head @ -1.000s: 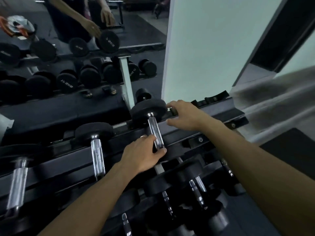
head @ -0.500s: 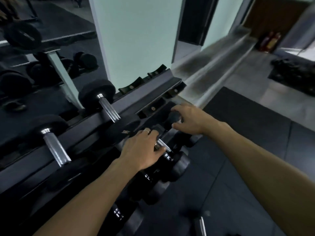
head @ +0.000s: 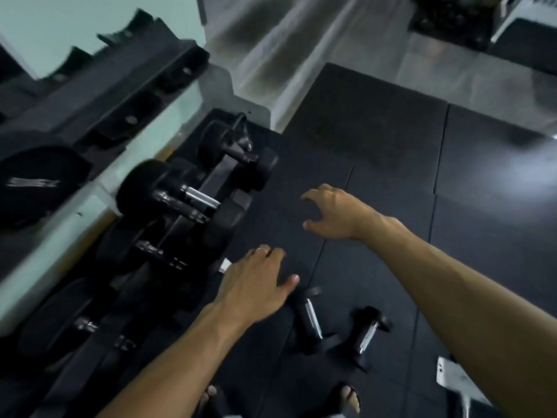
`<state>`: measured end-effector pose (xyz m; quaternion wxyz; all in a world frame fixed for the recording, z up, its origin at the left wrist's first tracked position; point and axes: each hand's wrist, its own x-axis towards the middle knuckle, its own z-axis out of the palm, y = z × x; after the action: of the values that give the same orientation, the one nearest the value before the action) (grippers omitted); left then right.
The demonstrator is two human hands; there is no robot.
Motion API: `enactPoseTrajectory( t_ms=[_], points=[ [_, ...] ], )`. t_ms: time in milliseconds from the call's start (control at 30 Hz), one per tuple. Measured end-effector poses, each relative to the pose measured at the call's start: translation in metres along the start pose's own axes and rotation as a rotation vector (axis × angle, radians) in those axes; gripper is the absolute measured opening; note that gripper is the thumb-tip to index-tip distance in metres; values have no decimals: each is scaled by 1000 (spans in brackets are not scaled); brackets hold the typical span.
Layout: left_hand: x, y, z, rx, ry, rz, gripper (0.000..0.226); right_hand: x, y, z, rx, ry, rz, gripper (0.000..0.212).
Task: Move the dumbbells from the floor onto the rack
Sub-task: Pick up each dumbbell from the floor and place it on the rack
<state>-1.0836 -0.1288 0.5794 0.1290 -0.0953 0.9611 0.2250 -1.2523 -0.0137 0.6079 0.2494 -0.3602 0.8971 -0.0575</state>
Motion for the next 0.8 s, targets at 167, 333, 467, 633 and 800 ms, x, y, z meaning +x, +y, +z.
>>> enactPoseTrajectory(
  t_ms=[167, 333, 467, 633, 800],
  points=[
    [24, 27, 114, -44, -145, -105, 51, 7, 88, 92, 55, -119, 25, 65],
    [55, 22, 238, -139, -249, -235, 53, 31, 160, 183, 101, -170, 57, 73],
    [85, -4, 338, -177, -358, -337, 47, 63, 203, 260, 98, -209, 64, 71],
    [127, -39, 456, -262, -408, -418, 45, 117, 235, 365, 112, -262, 45, 58],
    [160, -62, 557, -410, -418, -567, 70, 160, 263, 463, 131, -262, -14, 56]
  ],
)
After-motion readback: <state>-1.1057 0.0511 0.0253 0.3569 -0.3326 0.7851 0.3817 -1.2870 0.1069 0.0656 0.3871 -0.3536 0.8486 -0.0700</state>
